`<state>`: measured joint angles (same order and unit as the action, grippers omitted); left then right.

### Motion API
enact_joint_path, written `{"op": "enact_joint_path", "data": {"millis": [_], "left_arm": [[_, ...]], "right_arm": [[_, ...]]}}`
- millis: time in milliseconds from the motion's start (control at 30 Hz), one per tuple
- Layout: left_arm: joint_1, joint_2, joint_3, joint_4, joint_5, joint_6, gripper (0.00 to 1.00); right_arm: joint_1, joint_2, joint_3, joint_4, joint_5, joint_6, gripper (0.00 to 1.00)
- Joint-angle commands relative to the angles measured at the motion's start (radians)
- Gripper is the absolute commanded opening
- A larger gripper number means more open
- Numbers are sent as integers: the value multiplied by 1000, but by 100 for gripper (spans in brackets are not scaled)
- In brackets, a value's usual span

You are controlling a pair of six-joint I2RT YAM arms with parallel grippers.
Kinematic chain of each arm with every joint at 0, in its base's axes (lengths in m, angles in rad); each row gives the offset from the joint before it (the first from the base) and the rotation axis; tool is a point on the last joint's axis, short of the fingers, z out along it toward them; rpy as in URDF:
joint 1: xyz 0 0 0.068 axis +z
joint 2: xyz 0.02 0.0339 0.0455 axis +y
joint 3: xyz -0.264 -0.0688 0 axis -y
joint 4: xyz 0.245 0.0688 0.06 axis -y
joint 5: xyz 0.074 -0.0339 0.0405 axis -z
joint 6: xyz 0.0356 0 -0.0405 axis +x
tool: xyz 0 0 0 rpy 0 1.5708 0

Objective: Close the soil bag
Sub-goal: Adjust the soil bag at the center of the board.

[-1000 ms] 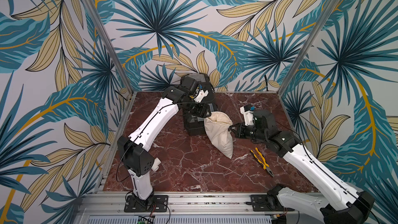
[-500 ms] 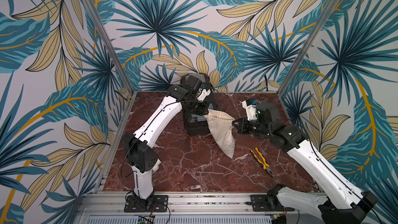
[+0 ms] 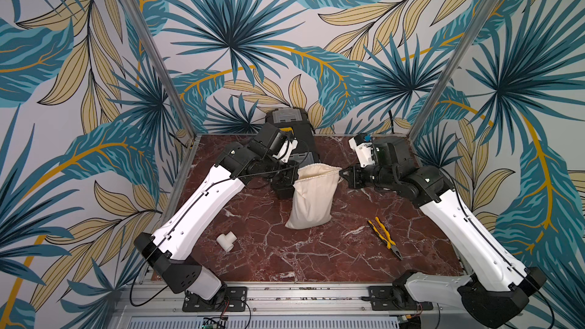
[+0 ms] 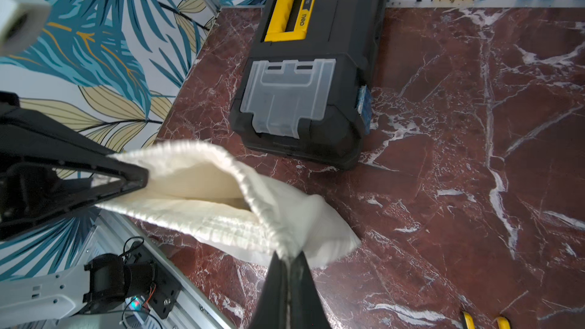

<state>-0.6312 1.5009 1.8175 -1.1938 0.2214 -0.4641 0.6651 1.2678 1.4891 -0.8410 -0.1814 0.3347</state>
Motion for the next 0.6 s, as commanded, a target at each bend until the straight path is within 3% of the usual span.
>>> {"op": "enact_joint_path", "data": {"millis": [0, 200, 433, 567], "left_arm": [[8, -83, -21, -25, -62, -82, 0], [6, -128, -145, 46, -57, -114, 0], [8, -104, -173, 66, -74, -94, 0], [10, -85, -155, 70, -69, -88, 0]], "right_arm": [[-9, 11, 24, 3, -17, -58, 0], [-18, 48, 6, 18, -89, -115, 0], [-32, 89, -26, 75, -126, -120, 0], [-59, 97, -28, 100, -194, -74, 23]]}}
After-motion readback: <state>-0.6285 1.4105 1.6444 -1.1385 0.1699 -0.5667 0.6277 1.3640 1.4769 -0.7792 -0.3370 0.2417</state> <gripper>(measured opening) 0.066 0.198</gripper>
